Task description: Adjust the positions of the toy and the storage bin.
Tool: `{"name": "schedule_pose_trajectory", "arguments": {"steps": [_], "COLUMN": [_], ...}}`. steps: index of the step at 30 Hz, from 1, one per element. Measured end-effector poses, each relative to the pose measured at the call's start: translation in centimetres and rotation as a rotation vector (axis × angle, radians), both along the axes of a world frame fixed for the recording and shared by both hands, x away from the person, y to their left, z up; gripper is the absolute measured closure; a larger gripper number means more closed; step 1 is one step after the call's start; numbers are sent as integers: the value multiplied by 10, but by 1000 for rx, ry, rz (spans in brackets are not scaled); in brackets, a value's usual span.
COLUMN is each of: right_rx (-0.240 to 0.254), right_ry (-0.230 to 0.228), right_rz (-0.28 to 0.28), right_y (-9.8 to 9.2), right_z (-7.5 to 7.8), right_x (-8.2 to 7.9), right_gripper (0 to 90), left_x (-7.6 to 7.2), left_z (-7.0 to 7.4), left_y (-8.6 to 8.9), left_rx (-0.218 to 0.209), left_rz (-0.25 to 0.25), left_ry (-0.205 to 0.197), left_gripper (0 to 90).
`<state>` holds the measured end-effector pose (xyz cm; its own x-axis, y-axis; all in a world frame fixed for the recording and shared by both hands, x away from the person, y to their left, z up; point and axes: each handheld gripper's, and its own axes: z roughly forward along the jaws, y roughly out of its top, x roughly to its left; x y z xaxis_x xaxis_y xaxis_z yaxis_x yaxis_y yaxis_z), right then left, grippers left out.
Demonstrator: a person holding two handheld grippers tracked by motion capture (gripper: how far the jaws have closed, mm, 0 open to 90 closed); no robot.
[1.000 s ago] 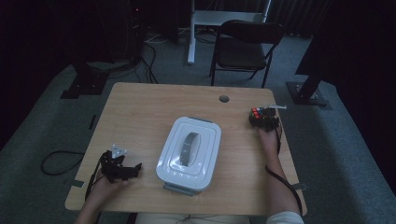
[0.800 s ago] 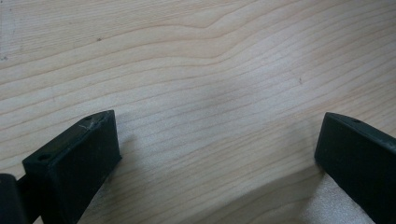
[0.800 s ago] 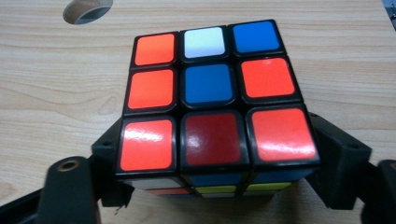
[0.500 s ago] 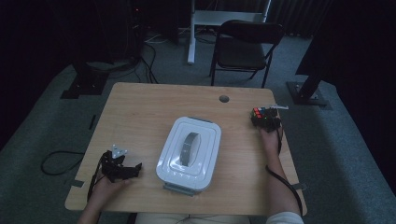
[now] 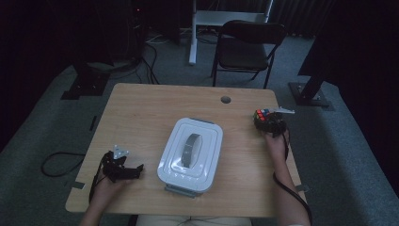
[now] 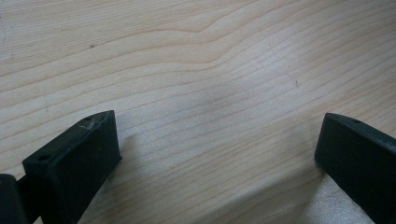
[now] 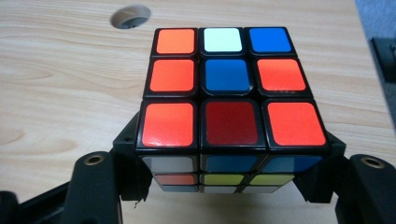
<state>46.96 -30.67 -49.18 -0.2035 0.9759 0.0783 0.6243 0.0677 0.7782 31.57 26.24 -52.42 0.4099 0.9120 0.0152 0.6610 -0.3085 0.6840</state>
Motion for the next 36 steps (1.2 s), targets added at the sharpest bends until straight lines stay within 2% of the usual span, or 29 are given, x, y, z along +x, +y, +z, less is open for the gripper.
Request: {"name": "schedule_pose_trajectory", "arguments": {"steps": [5,10,15,17,20,22,26,36], "right_rx": [-31,-27,-45,-51,-51,-72,-92,-84], "right_ry": [-16,-29,-35,-34,-26,-27,-12,25], "right_rz": [44,82,118,122,143,148,164,165], "right_y": [6,8,10,10,10,10,8,-8], "right_z": [8,12,12,12,10,9,5,-7], "right_x": [-22,-51,-79,-84,-104,-114,-129,-164], "right_gripper": [337,337,337,337,337,337,337,336], "left_x": [0,0,0,0,0,0,0,0], "left_z": [0,0,0,0,0,0,0,0], "left_y": [0,0,0,0,0,0,0,0], "left_rx": [0,0,0,0,0,0,0,1], "left_rz": [-1,-3,-4,-4,-4,-4,-3,-4], "left_ry": [0,0,0,0,1,0,1,1], "left_gripper": [4,5,5,5,5,4,5,5]}}
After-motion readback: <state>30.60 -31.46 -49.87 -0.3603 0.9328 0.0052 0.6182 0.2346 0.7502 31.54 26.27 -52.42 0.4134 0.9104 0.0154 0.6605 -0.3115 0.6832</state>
